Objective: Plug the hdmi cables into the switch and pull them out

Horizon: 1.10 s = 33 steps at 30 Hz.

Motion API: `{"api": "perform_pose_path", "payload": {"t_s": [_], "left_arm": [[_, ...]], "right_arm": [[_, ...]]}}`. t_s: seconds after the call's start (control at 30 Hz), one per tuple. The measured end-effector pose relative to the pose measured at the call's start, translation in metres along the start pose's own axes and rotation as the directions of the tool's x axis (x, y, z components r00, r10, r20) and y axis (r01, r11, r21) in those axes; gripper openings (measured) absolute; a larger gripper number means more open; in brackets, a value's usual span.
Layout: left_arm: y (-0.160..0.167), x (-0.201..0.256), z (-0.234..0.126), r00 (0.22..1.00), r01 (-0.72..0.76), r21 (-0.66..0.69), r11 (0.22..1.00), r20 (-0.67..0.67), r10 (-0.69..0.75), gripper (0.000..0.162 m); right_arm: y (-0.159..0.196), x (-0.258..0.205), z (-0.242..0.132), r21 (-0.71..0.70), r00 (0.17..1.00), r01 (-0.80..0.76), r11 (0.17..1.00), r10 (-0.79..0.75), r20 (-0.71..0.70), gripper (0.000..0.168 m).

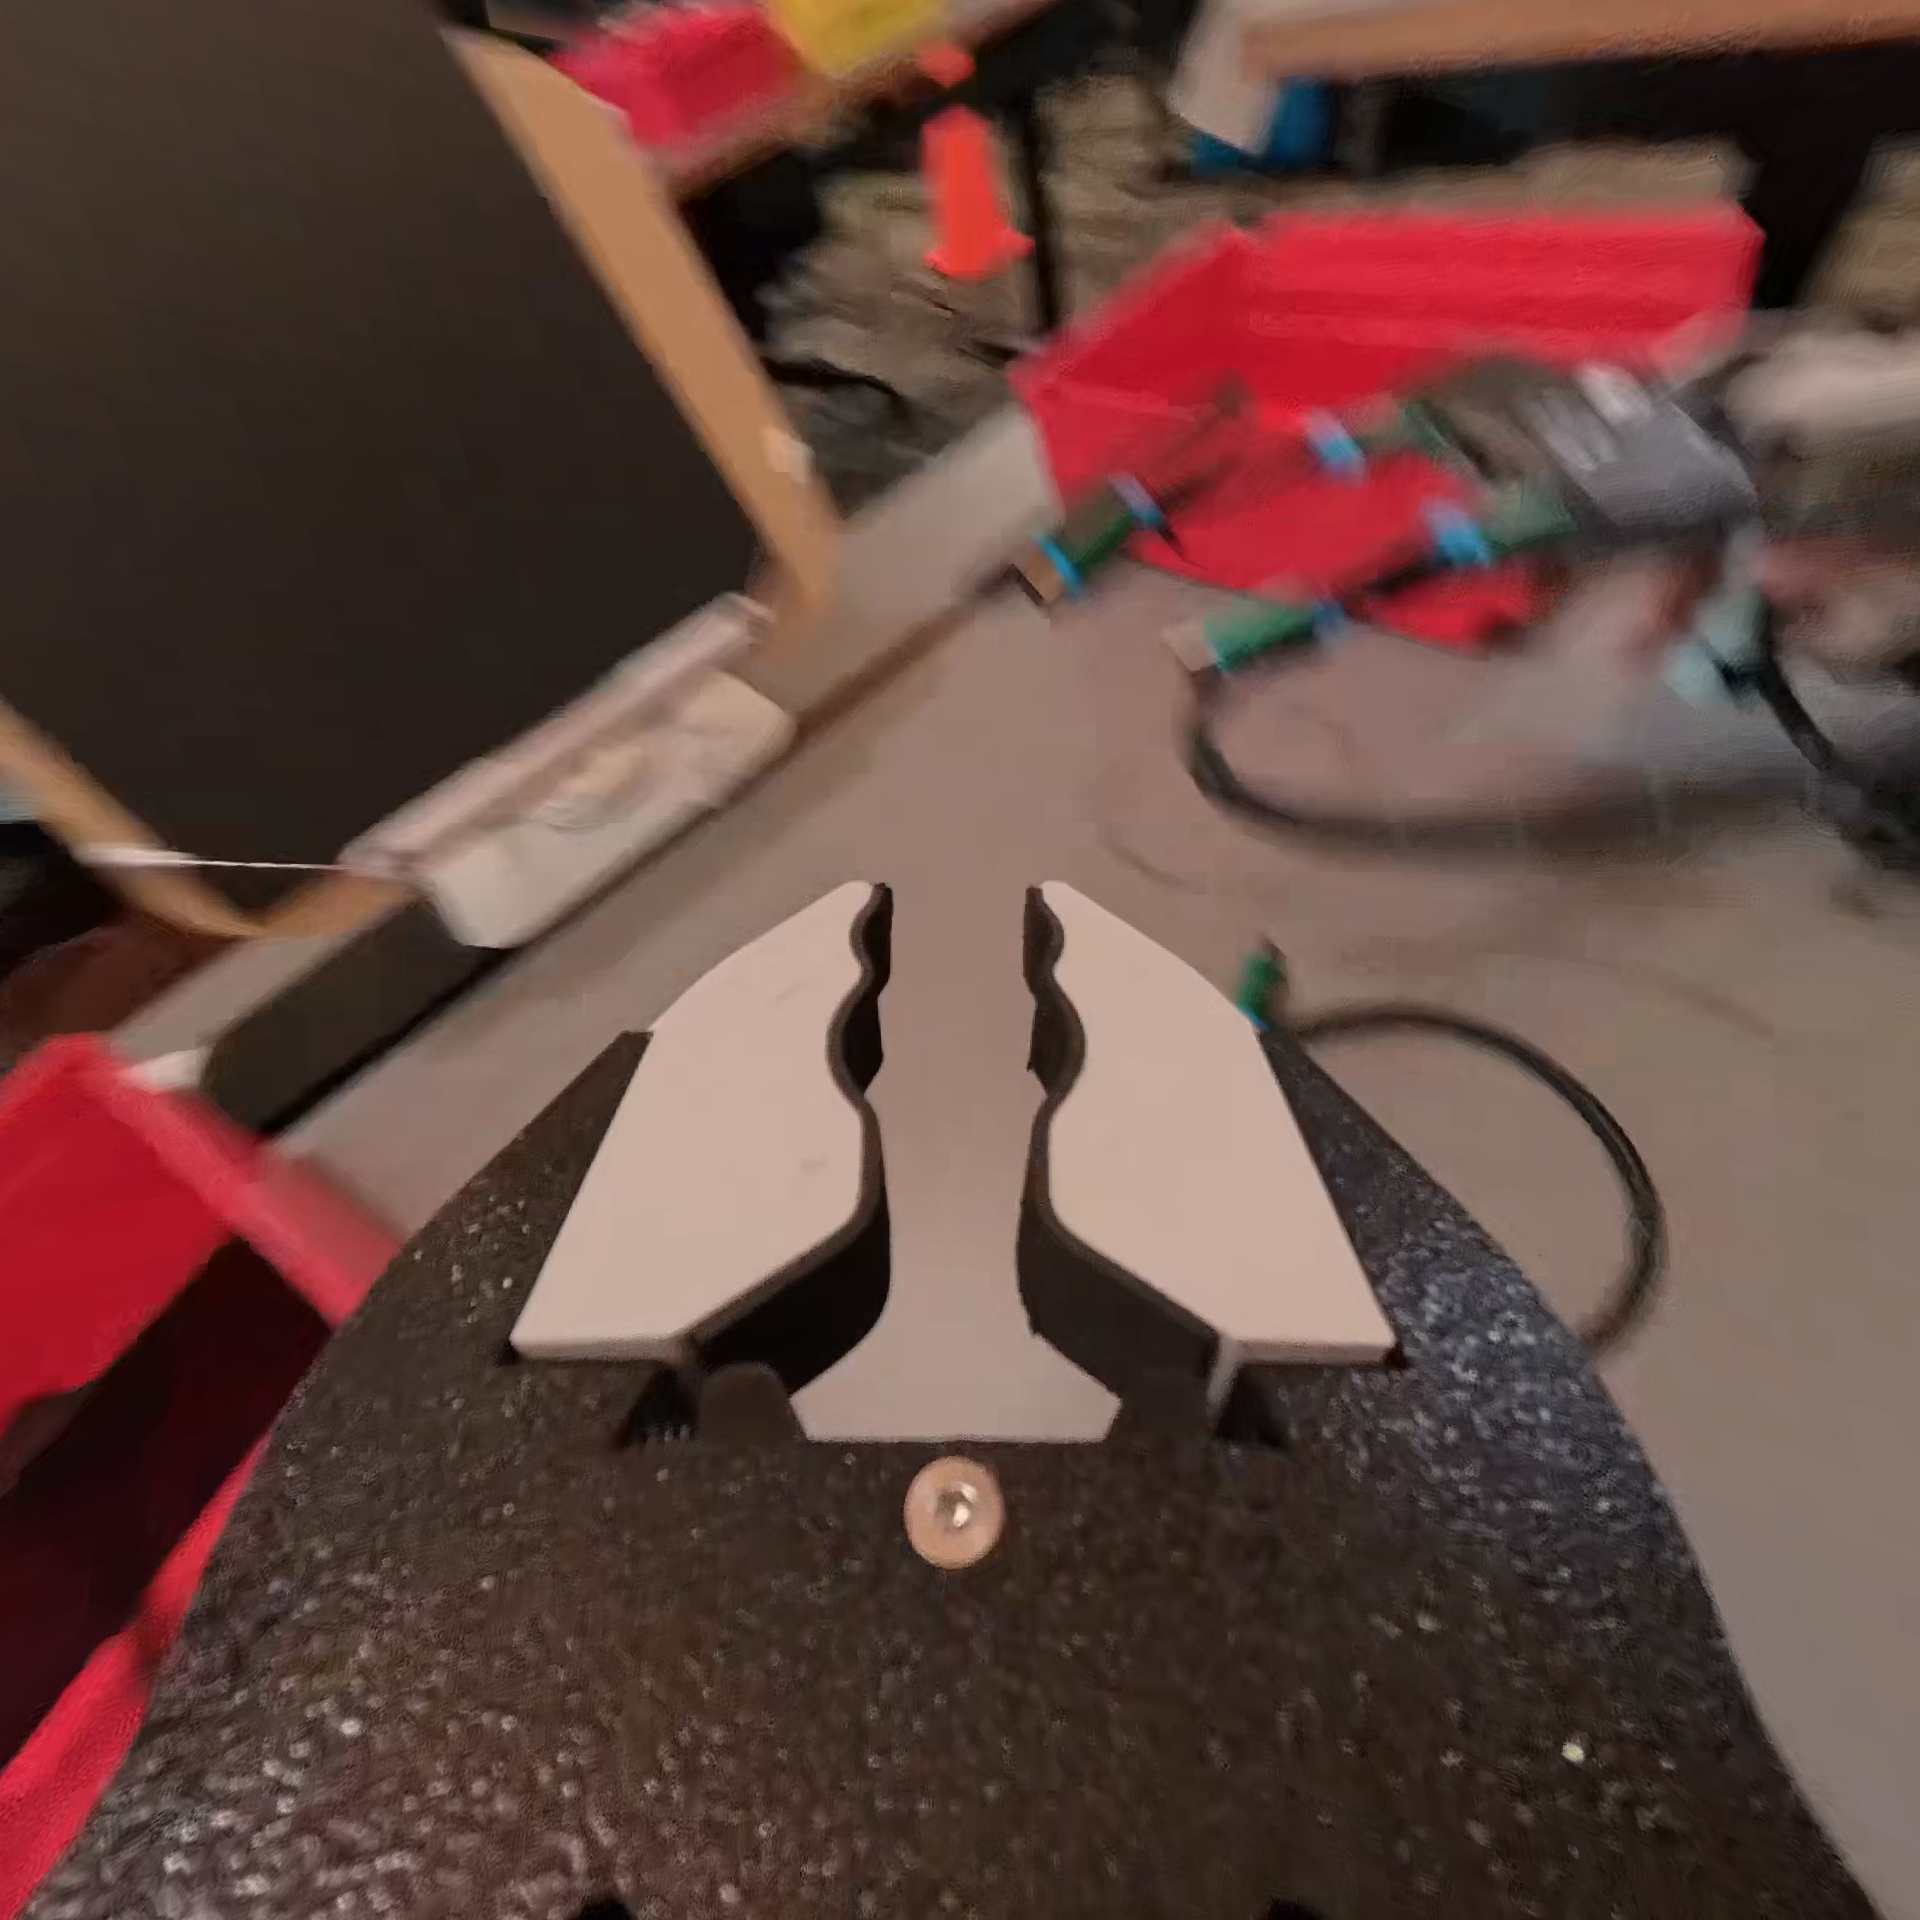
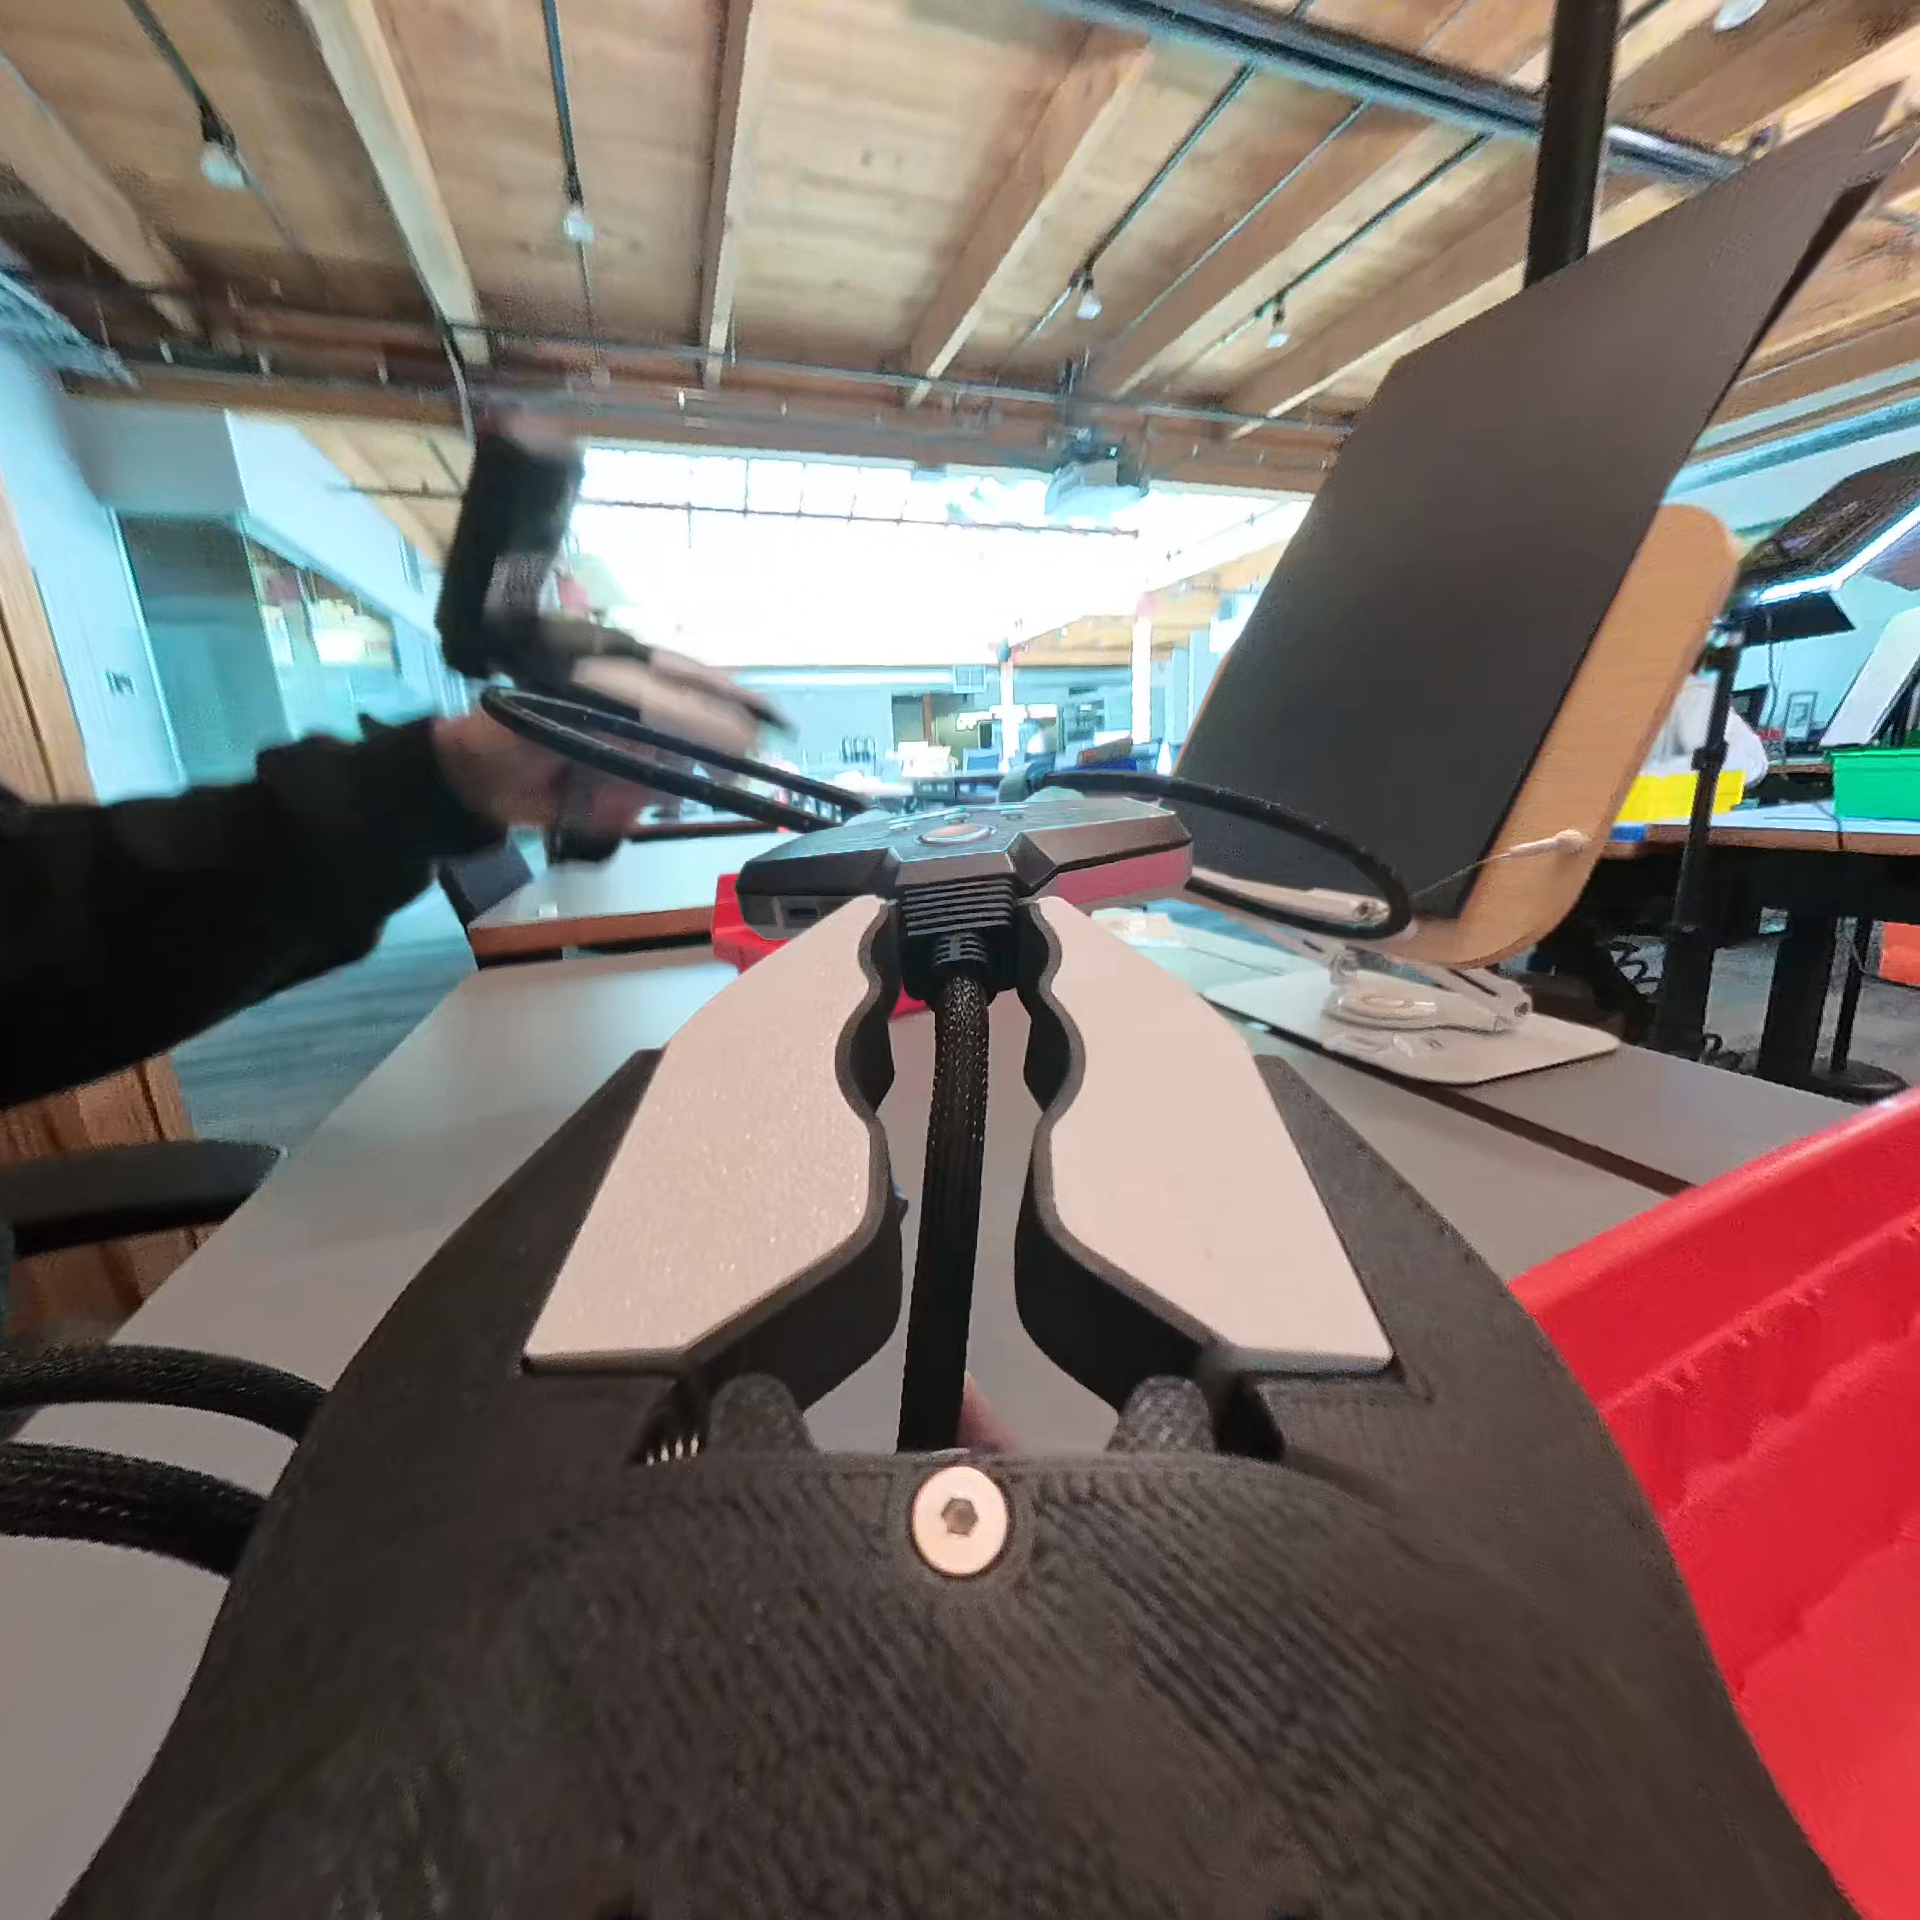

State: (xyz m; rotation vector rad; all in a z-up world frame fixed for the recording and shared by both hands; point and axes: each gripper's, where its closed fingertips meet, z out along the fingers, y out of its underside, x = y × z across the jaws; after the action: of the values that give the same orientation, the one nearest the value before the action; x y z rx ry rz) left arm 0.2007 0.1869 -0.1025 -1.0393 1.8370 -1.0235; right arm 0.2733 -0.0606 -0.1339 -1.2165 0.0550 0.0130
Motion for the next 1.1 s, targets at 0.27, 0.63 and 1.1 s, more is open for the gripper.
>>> {"api": "perform_pose_path", "payload": {"t_s": [0.27,0.63,1.1], "left_arm": [[0.112,0.119,0.084,0.804,-0.581,-0.129,0.804,-0.243,0.543,0.034],[0.135,0.106,0.12,0.792,-0.566,-0.24,0.789,-0.423,0.44,0.017],[0.137,0.093,0.118,0.819,-0.511,-0.175,0.842,-0.398,0.414,0.014]], "right_arm": [[-0.005,0.004,-0.005,0.069,0.999,-0.047,0.997,0.046,0.017,0.022],[-0.002,-0.001,-0.005,0.068,0.998,-0.044,0.997,0.04,0.053,0.022],[-0.005,-0.002,-0.013,0.083,0.997,-0.04,0.996,0.034,0.066,0.022]]}}
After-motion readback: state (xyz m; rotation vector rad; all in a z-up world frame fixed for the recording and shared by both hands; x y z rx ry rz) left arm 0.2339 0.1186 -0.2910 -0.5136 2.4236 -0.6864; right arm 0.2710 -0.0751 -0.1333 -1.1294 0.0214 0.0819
